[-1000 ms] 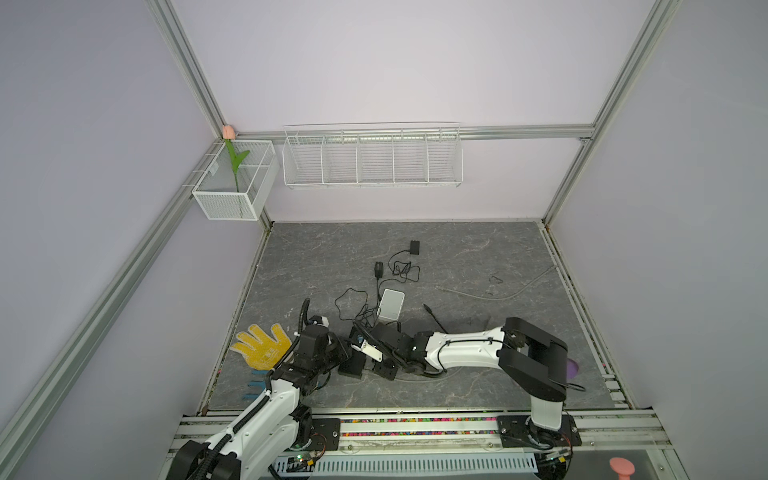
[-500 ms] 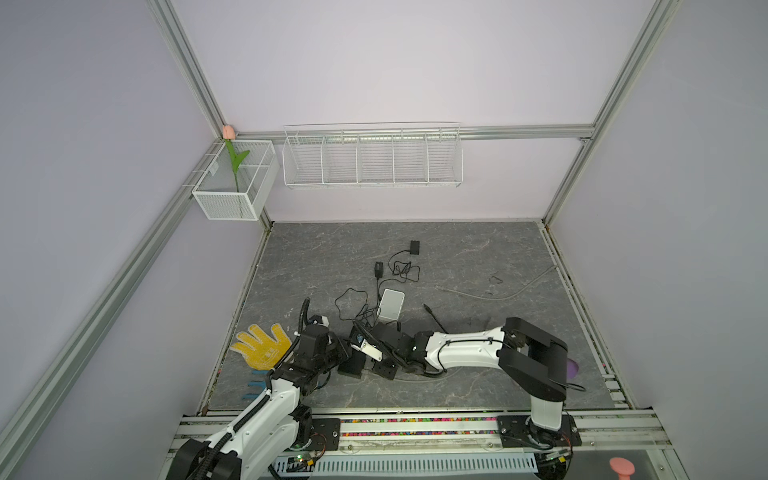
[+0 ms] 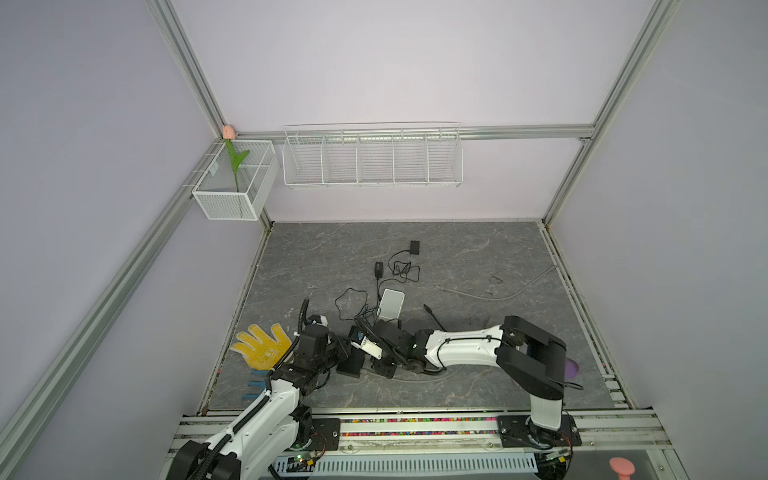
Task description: Insert the plug into the switch port
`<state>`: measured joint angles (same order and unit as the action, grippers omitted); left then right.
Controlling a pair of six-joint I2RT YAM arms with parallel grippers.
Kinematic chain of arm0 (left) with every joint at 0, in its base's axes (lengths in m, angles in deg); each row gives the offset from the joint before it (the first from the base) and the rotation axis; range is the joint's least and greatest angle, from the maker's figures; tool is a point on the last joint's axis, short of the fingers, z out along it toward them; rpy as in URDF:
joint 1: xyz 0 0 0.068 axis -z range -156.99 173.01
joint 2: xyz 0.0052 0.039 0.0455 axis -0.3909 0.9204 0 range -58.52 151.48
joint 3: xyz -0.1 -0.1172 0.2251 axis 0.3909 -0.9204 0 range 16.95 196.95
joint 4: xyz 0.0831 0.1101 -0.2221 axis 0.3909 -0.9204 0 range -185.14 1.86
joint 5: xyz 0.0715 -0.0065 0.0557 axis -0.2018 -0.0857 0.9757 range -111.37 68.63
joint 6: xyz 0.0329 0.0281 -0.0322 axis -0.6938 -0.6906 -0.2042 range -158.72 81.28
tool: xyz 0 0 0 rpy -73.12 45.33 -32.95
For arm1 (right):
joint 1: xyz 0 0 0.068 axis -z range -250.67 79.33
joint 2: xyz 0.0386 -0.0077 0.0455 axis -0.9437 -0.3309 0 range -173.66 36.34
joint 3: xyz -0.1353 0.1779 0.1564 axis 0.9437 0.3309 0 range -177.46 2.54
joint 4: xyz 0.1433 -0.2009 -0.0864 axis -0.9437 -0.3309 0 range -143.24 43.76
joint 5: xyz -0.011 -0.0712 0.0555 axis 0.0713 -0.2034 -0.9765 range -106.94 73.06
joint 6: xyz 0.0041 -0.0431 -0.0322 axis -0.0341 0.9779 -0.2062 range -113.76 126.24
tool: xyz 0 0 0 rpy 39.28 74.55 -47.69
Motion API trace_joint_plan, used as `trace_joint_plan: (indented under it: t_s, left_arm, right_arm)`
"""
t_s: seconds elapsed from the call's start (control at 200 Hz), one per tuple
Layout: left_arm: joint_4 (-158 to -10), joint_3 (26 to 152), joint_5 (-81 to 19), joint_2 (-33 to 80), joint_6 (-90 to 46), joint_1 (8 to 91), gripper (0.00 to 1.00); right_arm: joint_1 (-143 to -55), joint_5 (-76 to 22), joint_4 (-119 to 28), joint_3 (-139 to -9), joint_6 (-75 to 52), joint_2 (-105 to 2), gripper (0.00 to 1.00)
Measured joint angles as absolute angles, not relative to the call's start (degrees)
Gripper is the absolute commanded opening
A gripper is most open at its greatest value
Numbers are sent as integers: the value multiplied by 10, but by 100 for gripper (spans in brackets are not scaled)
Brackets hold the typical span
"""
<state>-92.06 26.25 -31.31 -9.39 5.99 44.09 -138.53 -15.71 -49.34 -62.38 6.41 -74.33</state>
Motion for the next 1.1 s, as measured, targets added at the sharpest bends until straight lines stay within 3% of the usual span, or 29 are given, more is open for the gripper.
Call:
trace_joint_plan:
  t_s: [0.995,1.105]
  left_arm:
    - [-878,261,-282,-67,44,441,29]
    - [-886,261,-279,-74,45,441,29]
  right_arm:
    - [-1363,-202,-543,-689,67,-781,6]
    - [-1363,-199,-541,-687,68,-781,10]
